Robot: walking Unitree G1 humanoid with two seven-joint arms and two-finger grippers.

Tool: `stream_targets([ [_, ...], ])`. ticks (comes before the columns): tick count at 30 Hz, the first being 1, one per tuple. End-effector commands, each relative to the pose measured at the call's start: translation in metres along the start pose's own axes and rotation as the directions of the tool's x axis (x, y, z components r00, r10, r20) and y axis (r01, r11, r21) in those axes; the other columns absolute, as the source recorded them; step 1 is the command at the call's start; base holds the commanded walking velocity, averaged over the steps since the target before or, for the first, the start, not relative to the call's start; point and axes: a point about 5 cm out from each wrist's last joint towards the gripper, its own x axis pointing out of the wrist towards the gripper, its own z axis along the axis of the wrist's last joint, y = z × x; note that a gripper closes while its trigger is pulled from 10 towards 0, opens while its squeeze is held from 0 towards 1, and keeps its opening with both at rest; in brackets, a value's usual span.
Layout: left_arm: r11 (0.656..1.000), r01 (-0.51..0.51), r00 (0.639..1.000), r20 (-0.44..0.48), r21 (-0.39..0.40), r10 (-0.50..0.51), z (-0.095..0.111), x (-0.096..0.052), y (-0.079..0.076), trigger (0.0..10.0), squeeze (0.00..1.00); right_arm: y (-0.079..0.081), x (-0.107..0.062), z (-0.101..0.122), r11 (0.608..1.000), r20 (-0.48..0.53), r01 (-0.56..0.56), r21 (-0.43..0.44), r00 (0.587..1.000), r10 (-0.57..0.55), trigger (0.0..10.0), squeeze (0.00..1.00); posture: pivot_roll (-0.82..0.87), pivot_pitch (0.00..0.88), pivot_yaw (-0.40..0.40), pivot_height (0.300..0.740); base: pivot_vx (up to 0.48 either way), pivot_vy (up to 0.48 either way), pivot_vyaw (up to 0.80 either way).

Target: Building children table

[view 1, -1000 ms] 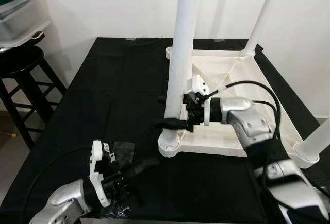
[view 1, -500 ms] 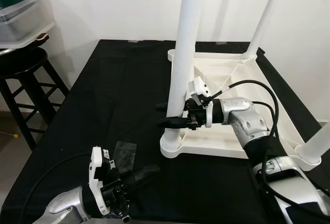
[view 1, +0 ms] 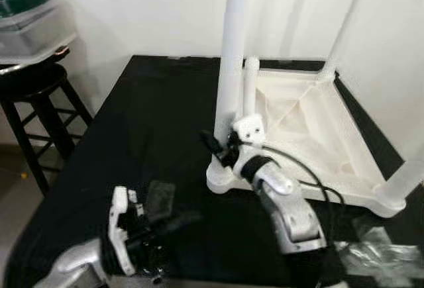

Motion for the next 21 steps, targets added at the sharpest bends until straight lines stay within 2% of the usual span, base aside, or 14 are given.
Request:
stream_targets([
  [1,1.000,0.005,1.000,-0.027,-0.017,-0.005,-0.003,-0.001,0.004,10.0,0.00,0.008,-0.003,-0.036,0.998,-0.175,-0.066,0.002,0.982,0.066,0.0,0.00,-0.04,0.071,0.006,0.740,0.000,0.000,0.00],
  [3,1.000,-0.004,1.000,-0.024,-0.012,0.004,-0.003,-0.002,0.004,10.0,0.00,0.007,-0.002,-0.037,0.997,-0.186,-0.074,0.014,0.980,0.075,0.0,0.00,-0.04,0.068,0.006,0.740,0.000,0.000,0.00],
  [4,1.000,-0.012,1.000,-0.021,-0.009,0.011,-0.003,-0.002,0.004,10.0,0.00,0.006,-0.002,-0.038,0.999,-0.201,-0.054,0.007,0.978,0.054,1.1,0.00,-0.04,0.067,0.004,0.740,0.000,0.000,0.00],
  [5,1.000,-0.017,1.000,-0.019,-0.006,0.017,-0.003,-0.003,0.005,10.0,0.00,0.009,-0.002,-0.036,0.995,-0.187,-0.097,0.031,0.977,0.101,10.0,0.00,-0.04,0.067,0.003,0.740,0.000,0.000,0.00],
  [6,1.000,-0.020,1.000,-0.019,-0.004,0.020,-0.003,-0.004,0.005,10.0,0.00,0.012,-0.002,-0.035,0.990,-0.175,-0.130,0.049,0.975,0.137,10.0,0.00,-0.04,0.067,0.003,0.740,0.000,0.000,0.00],
  [7,1.000,-0.017,1.000,-0.023,-0.003,0.017,-0.003,-0.004,0.005,10.0,0.00,0.015,-0.001,-0.030,0.984,-0.147,-0.167,0.070,0.973,0.176,10.0,1.00,-0.03,0.063,0.005,0.740,0.000,0.000,0.00],
  [12,1.000,-0.012,1.000,-0.028,-0.002,0.012,-0.003,-0.002,0.006,10.0,0.00,0.018,0.000,-0.014,0.946,-0.051,-0.303,0.112,0.949,0.310,10.0,1.00,-0.03,0.061,0.007,0.740,0.000,0.000,0.00],
  [13,1.000,-0.011,1.000,-0.027,-0.002,0.011,-0.004,-0.002,0.006,10.0,0.00,0.018,-0.001,-0.007,0.919,-0.014,-0.379,0.107,0.924,0.382,10.0,1.00,-0.03,0.057,0.010,0.740,0.000,0.000,0.00],
  [15,1.000,-0.011,1.000,-0.027,-0.002,0.011,-0.004,-0.002,0.006,10.0,0.00,0.018,-0.001,-0.007,0.919,-0.014,-0.379,0.107,0.924,0.382,10.0,1.00,-0.03,0.057,0.010,0.740,0.000,0.000,0.00],
  [16,1.000,-0.010,1.000,-0.026,-0.003,0.010,-0.004,-0.001,0.006,10.0,0.00,0.015,-0.003,-0.001,0.880,0.005,-0.472,0.063,0.881,0.472,10.0,1.00,-0.03,0.057,0.008,0.740,0.000,0.000,0.00],
  [17,1.000,-0.010,1.000,-0.025,-0.002,0.010,-0.004,0.000,0.006,10.0,0.00,0.010,-0.004,0.003,0.837,-0.001,-0.546,0.025,0.837,0.547,10.0,0.76,-0.02,0.055,0.005,0.740,0.000,0.000,0.00],
  [18,1.000,-0.010,1.000,-0.025,-0.002,0.010,-0.004,0.000,0.006,10.0,0.00,0.006,-0.004,0.006,0.799,-0.015,-0.601,-0.013,0.800,0.600,10.0,0.00,-0.02,0.055,0.004,0.740,0.000,0.000,0.00],
  [20,1.000,-0.011,1.000,-0.024,-0.002,0.011,-0.004,0.000,0.006,10.0,0.00,-0.001,-0.003,0.007,0.766,-0.041,-0.642,-0.041,0.767,0.640,10.0,0.00,-0.02,0.054,0.002,0.740,0.000,0.000,0.00],
  [21,1.000,-0.011,1.000,-0.024,-0.002,0.011,-0.004,0.000,0.006,10.0,0.00,-0.001,-0.003,0.007,0.766,-0.041,-0.642,-0.041,0.767,0.640,10.0,0.00,-0.02,0.054,0.002,0.740,0.000,0.000,0.00],
])
